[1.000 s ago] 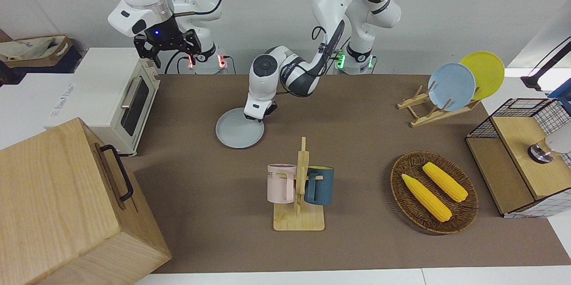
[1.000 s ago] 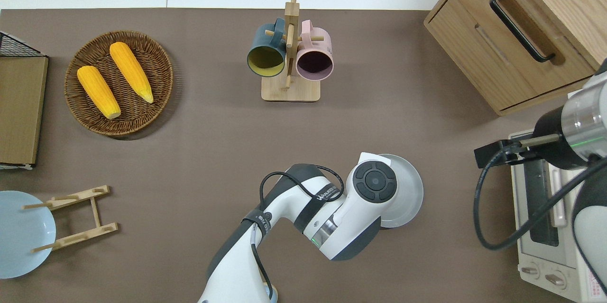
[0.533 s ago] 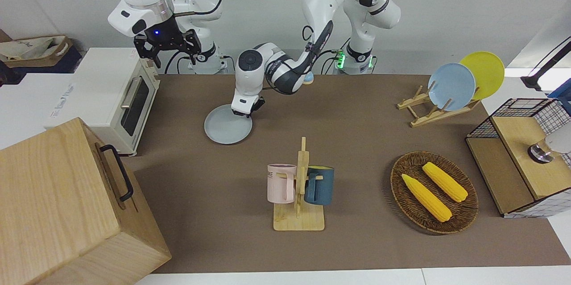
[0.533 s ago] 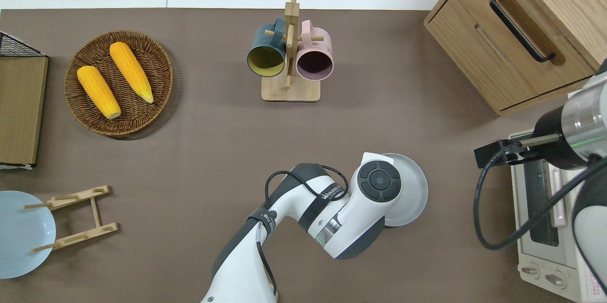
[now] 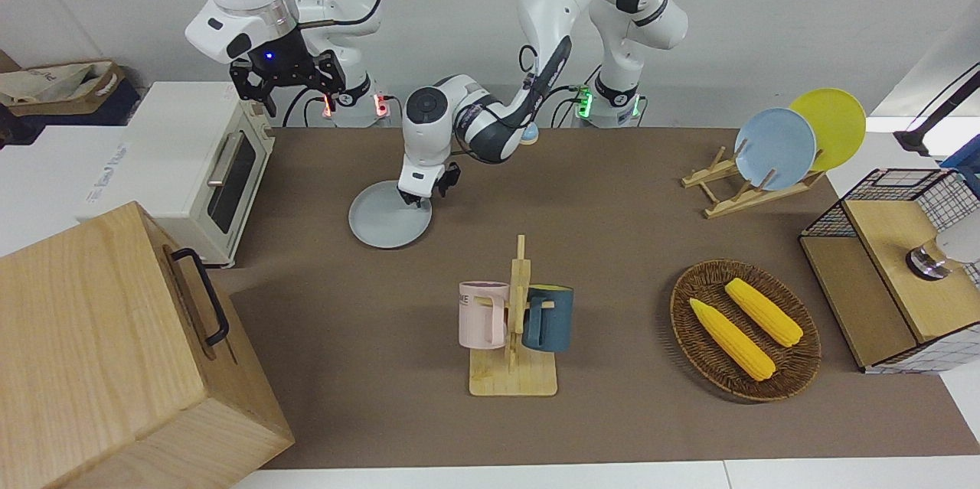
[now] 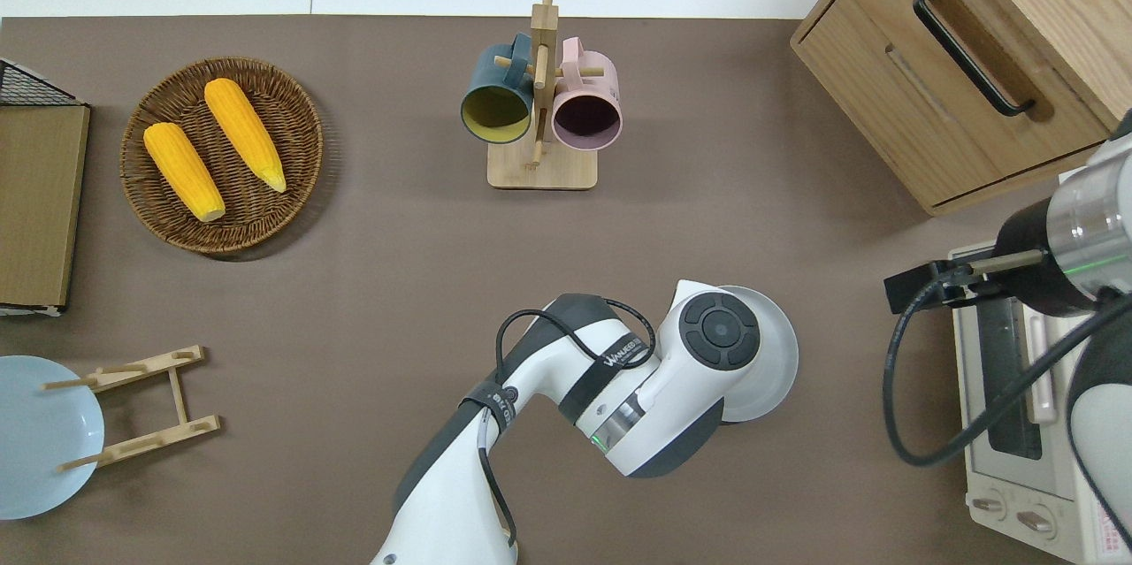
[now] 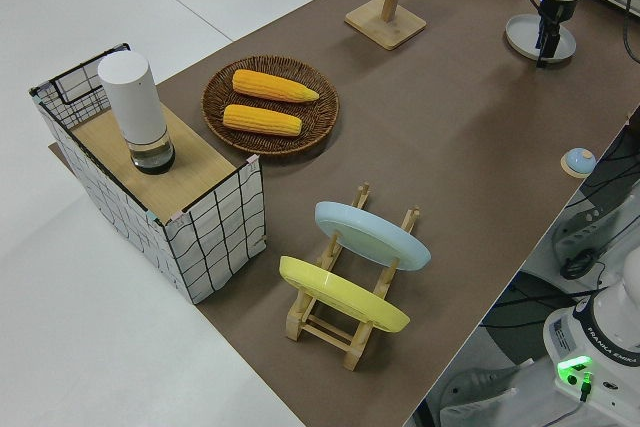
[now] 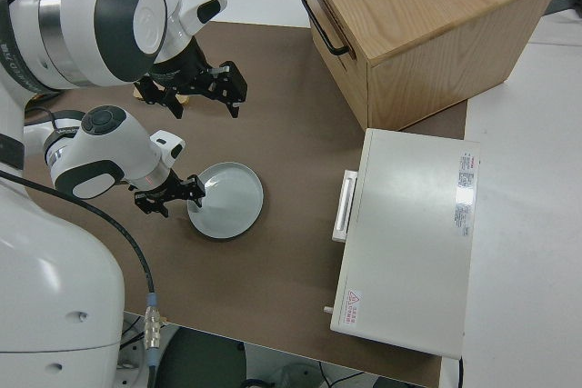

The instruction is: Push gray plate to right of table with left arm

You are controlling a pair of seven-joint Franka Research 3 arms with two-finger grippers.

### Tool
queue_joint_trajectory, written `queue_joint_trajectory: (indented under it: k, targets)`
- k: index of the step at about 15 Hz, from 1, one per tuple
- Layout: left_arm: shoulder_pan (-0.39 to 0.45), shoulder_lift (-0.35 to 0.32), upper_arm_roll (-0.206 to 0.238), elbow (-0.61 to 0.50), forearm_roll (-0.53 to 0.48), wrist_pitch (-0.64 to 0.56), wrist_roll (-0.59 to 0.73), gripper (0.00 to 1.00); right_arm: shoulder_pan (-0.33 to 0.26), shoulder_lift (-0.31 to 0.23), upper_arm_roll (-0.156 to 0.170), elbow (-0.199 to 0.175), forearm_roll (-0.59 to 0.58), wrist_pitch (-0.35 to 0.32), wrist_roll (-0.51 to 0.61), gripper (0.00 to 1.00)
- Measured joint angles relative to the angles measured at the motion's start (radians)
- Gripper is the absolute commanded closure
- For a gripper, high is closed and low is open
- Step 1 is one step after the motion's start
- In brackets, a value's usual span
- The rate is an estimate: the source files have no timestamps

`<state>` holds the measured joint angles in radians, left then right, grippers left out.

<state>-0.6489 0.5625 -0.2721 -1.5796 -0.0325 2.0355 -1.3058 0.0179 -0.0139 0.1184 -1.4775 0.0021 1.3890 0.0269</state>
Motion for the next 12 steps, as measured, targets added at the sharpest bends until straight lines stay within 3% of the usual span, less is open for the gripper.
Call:
queue_joint_trajectory:
  k: [3, 6, 12]
  targets:
    - [0.003, -0.015, 0.012, 0.049, 0.010, -0.083, 0.029, 0.00, 0.000, 0.000, 0.000, 0.000, 0.000, 0.000, 0.000, 0.017]
    - [0.038, -0.075, 0.021, 0.074, 0.013, -0.193, 0.130, 0.00, 0.000, 0.000, 0.000, 0.000, 0.000, 0.000, 0.000, 0.017]
    - [0.233, -0.255, 0.027, 0.081, 0.012, -0.404, 0.356, 0.00, 0.000, 0.000, 0.000, 0.000, 0.000, 0.000, 0.000, 0.017]
